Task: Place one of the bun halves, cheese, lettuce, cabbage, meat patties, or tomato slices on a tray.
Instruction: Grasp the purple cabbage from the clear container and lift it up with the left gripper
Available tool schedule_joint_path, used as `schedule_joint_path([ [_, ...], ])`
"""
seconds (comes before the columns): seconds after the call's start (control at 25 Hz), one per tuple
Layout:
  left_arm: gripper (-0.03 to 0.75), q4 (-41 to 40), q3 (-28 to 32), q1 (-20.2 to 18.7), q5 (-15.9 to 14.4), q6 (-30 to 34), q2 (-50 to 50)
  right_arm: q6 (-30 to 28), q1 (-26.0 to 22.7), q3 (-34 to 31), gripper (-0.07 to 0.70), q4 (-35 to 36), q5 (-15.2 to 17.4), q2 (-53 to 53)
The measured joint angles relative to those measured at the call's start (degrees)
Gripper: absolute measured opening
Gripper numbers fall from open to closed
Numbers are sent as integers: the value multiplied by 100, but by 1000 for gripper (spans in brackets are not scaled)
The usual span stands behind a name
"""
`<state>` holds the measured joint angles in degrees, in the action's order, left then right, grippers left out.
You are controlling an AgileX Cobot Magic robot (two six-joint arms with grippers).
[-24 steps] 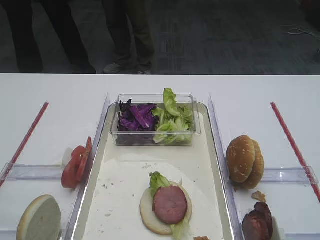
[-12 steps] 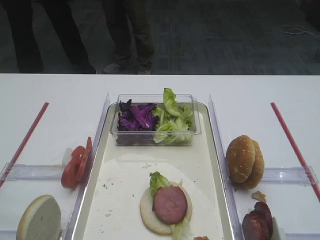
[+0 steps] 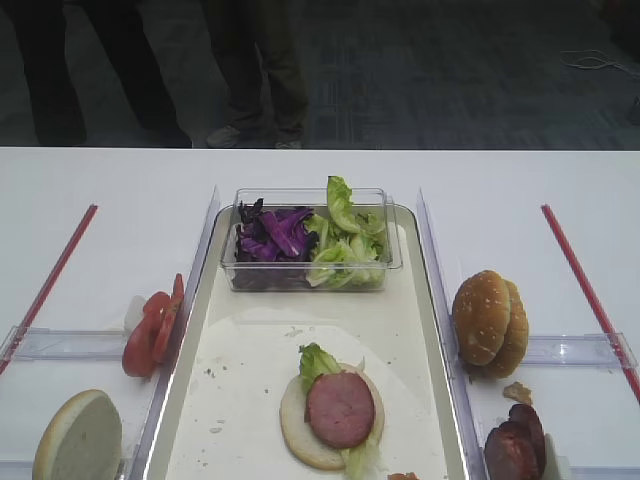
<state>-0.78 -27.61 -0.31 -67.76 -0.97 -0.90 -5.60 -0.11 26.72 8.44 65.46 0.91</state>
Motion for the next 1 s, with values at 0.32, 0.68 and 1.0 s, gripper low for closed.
schedule_joint_path([
  [0.32, 400, -50, 0, 0, 0, 1, 0, 0, 0, 0, 438, 0, 0, 0],
  [0.68, 400, -50, 0, 0, 0, 1, 0, 0, 0, 0, 439, 0, 0, 0],
  [1.0, 400, -50, 0, 0, 0, 1, 0, 0, 0, 0, 438, 0, 0, 3],
])
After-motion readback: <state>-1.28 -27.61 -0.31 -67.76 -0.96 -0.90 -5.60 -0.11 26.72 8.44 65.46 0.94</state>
